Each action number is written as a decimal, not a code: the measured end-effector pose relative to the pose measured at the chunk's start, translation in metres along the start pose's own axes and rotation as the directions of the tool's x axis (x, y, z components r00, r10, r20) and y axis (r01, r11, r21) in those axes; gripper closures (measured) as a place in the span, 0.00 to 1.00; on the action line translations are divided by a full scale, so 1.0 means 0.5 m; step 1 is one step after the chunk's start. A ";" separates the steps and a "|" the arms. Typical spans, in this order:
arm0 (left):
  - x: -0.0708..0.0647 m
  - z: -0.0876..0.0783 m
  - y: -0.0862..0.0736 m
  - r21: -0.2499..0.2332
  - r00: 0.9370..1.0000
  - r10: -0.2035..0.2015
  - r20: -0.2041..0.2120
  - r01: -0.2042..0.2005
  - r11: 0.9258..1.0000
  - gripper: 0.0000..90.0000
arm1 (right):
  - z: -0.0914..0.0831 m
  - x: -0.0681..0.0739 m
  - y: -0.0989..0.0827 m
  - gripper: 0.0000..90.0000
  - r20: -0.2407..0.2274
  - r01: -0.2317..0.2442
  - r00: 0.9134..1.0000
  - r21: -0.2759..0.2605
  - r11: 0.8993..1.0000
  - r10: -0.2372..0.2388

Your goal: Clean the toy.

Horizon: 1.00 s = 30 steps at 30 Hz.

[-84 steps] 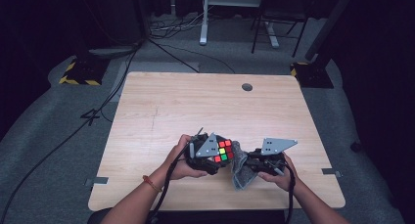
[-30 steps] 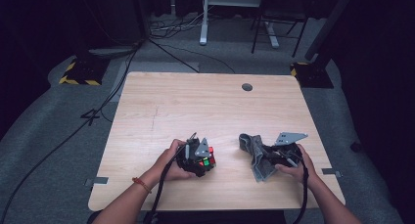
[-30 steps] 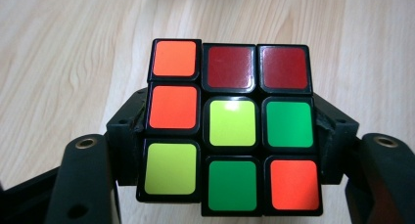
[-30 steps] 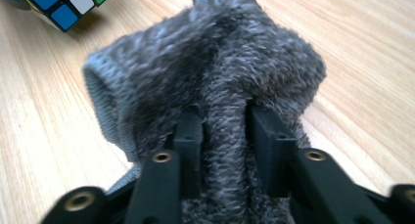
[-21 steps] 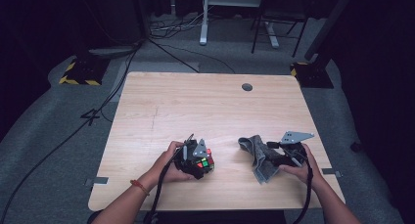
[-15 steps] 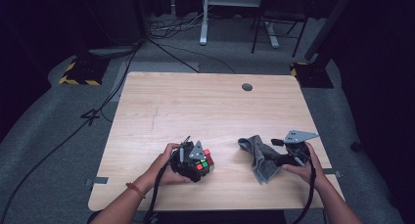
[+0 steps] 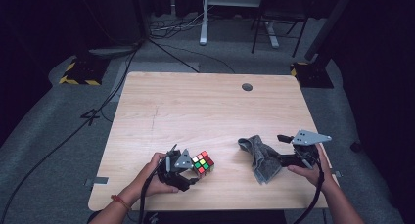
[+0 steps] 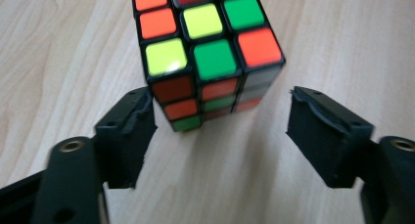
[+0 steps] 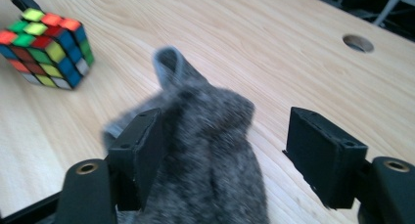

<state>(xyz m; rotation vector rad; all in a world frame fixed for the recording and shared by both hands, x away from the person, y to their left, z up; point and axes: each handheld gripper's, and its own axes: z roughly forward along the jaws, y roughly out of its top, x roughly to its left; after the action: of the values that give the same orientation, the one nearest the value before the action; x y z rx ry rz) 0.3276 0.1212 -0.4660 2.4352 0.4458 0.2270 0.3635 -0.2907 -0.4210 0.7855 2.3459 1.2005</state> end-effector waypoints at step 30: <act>0.028 0.053 0.033 -0.066 0.999 0.018 0.047 -0.015 0.998 0.17 | 0.155 0.153 0.024 0.39 -0.298 0.159 0.946 0.079 0.984 -0.129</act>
<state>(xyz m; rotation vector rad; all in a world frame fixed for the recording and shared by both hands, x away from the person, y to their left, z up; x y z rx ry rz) 0.3520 0.0990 -0.4755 2.3752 0.3918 0.1878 0.3521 -0.1892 -0.4611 0.4819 2.6695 1.2109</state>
